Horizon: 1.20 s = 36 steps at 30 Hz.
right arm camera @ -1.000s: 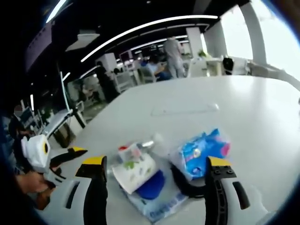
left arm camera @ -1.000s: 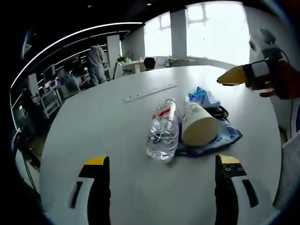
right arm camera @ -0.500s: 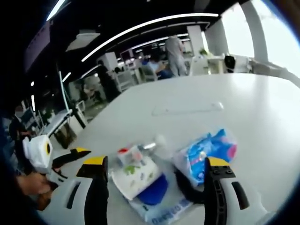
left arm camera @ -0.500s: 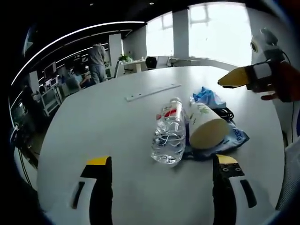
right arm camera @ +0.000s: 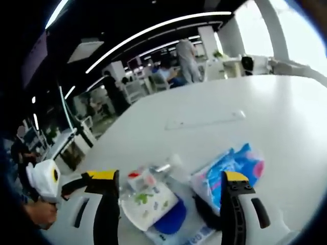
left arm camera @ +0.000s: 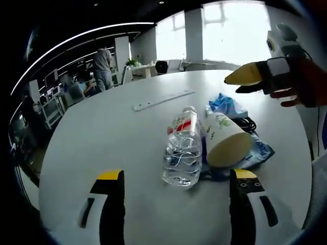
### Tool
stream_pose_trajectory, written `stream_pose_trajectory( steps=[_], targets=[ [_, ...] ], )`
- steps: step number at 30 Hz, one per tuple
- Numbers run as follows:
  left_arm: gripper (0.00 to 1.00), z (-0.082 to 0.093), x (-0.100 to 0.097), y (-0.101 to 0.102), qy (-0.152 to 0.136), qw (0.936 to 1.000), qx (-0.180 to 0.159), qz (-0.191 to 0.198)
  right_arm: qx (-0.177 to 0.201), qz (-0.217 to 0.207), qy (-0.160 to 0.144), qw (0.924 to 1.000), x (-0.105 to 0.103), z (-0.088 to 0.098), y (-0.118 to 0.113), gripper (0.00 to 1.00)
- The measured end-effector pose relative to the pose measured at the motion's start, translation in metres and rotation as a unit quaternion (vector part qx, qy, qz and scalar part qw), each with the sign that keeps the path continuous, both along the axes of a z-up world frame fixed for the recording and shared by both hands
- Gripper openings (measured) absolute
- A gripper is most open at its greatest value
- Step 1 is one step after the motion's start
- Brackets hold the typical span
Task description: Arrange the tabletop items into an orderly group along one side of the table until the central work area is clear of visible clutter.
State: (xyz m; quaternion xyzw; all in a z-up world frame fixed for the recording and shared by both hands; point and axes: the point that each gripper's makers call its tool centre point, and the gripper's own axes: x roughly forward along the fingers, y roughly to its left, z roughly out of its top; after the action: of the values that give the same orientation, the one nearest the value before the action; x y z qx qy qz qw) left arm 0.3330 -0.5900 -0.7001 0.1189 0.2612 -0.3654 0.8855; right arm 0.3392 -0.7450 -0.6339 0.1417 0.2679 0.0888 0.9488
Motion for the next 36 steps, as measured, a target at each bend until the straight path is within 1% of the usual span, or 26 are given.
stream_pose_trajectory(
  steps=[2,4,6,7,10,12,14,16,19,21,23,26,28,31,33,35,36],
  targets=[
    [0.83,-0.002,0.0,-0.002,0.007,1.0,-0.007,0.002,-0.001,-0.001,-0.001,1.0,0.005,0.001,-0.002,0.78],
    [0.82,-0.005,0.0,-0.003,0.01,0.9999,-0.003,0.003,-0.001,-0.001,-0.003,1.0,0.008,0.001,-0.003,0.78],
    [0.81,-0.006,0.0,-0.003,0.011,0.9999,-0.005,0.004,0.0,0.004,-0.004,1.0,0.009,0.001,-0.001,0.78],
    [0.81,-0.007,0.0,-0.005,0.014,0.9999,-0.007,0.003,0.003,0.007,-0.009,0.9999,0.012,0.003,0.001,0.78],
    [0.8,-0.008,0.002,-0.007,0.014,0.9999,-0.005,0.003,-0.003,0.008,-0.002,1.0,0.016,-0.001,0.0,0.77],
    [0.77,-0.009,0.003,-0.008,0.015,0.9999,-0.006,0.002,0.001,0.008,0.0,1.0,0.018,-0.002,0.001,0.77],
    [0.71,-0.008,0.004,-0.01,0.012,0.9999,-0.008,-0.003,0.005,0.007,0.002,1.0,0.024,-0.006,0.002,0.77],
    [0.71,-0.009,0.006,-0.011,0.011,0.9999,-0.002,-0.003,0.006,0.001,0.007,1.0,0.025,-0.006,0.001,0.77],
    [0.71,-0.009,0.007,-0.013,0.016,0.9998,-0.01,0.001,0.017,-0.003,0.005,0.9998,0.032,-0.005,0.004,0.77],
    [0.69,-0.011,0.009,-0.014,0.017,0.9998,-0.006,0.001,0.007,0.005,0.006,0.9999,0.033,-0.007,0.007,0.77],
    [0.65,-0.012,0.01,-0.014,0.017,0.9999,-0.002,0.0,0.001,0.012,0.003,0.9999,0.037,-0.008,0.007,0.77],
    [0.66,-0.012,0.012,-0.013,0.016,0.9999,-0.004,0.004,0.0,0.014,0.006,0.9999,0.042,-0.01,0.007,0.77],
    [0.66,-0.01,0.014,-0.014,0.011,0.9999,-0.005,-0.002,0.001,0.017,0.008,0.9998,0.043,-0.011,0.009,0.77],
    [0.65,-0.01,0.016,-0.015,0.01,0.9999,0.001,-0.007,-0.002,0.019,0.011,0.9998,0.043,-0.013,0.01,0.76],
    [0.64,-0.011,0.017,-0.015,0.011,0.9999,0.005,-0.01,0.002,0.02,0.014,0.9997,0.044,-0.016,0.011,0.75],
    [0.64,-0.011,0.018,-0.016,0.011,0.9999,0.004,-0.012,0.017,0.021,0.016,0.9995,0.046,-0.019,0.015,0.75],
    [0.63,-0.011,0.02,-0.015,0.009,0.9999,0.006,-0.011,0.018,0.021,0.022,0.9994,0.046,-0.022,0.015,0.75]
  ],
)
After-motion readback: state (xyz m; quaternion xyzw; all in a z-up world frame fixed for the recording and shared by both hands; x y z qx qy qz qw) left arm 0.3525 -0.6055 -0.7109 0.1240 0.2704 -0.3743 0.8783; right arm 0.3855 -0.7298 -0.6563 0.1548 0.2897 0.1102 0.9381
